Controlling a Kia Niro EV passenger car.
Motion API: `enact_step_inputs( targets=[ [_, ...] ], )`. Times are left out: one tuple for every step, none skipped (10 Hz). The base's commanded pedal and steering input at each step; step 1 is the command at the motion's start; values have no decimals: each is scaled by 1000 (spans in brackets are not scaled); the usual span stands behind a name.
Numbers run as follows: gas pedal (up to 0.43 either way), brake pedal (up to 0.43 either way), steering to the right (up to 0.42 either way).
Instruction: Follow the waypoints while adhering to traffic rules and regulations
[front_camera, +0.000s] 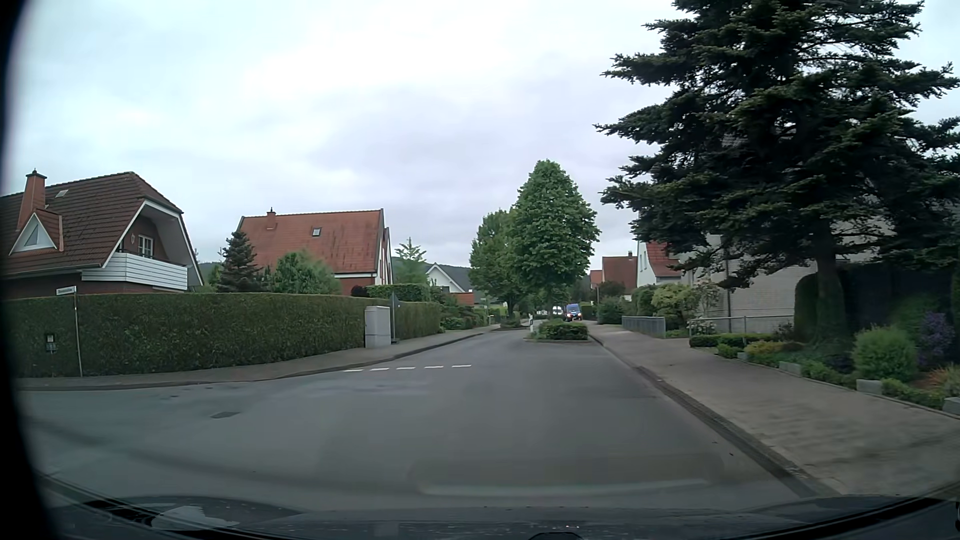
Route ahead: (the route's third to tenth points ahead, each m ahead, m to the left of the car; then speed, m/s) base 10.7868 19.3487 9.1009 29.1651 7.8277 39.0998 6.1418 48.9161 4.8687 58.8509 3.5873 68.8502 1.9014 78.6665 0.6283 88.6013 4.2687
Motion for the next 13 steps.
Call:
enact_step_inputs(
  targets=[
    [118,0,-295],
    [118,0,-325],
    [118,0,-350],
    [118,0,-379],
    [130,0,-417],
    [130,0,-451],
    [138,0,-476],
    [138,0,-502],
    [138,0,-517],
    [138,0,-521],
    [150,0,-521],
    [157,0,-525],
    [157,0,-534]
  ],
)
